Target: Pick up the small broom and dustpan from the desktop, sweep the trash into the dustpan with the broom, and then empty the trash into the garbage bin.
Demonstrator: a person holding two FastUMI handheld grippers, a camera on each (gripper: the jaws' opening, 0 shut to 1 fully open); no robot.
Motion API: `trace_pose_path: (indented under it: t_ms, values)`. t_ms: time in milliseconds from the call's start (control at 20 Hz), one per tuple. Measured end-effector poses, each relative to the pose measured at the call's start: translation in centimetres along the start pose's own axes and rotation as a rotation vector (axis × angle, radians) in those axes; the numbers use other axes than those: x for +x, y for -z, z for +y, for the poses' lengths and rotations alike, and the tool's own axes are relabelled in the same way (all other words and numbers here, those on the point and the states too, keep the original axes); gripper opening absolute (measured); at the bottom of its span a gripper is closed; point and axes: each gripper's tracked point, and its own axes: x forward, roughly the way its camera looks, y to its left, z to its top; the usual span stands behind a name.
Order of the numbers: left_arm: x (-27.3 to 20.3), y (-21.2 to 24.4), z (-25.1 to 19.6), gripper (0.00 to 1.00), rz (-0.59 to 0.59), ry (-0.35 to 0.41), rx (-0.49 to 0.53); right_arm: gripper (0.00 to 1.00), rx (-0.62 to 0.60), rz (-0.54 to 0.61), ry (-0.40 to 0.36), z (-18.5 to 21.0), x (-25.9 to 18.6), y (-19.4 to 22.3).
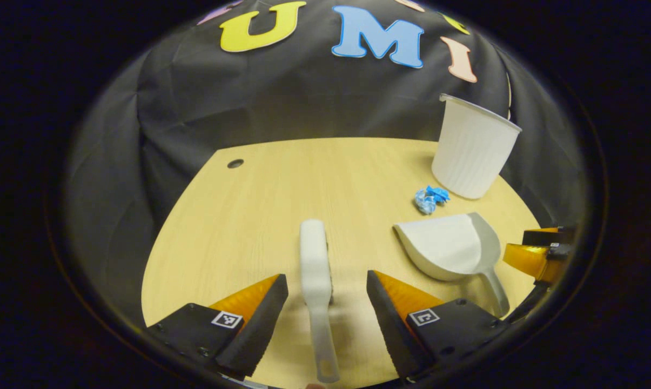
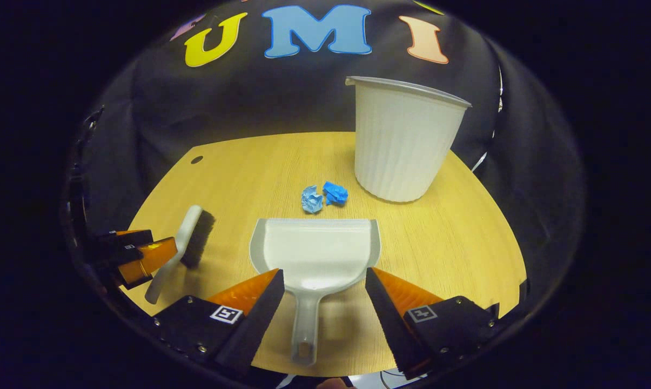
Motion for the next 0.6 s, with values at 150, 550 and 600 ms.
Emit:
trace_pose_path:
  t_ms: [150, 550, 600]
  values:
    - [0.6, 1.9, 0.3, 0.96, 0.074, 0.008, -0.011, 0.95, -0.001, 0.062, -0.010, 0.3, 0.5, 1.5]
    - [1.7, 5.0, 1.0, 0.96, 0.193, 0.012, -0.054, 0.95, 0.008, 0.209, -0.036, 1.4, 1.9, 4.8]
    - [2.0, 5.3, 1.0, 0.96, 0.203, 0.010, -0.051, 0.95, 0.013, 0.222, -0.040, 1.6, 2.2, 5.1]
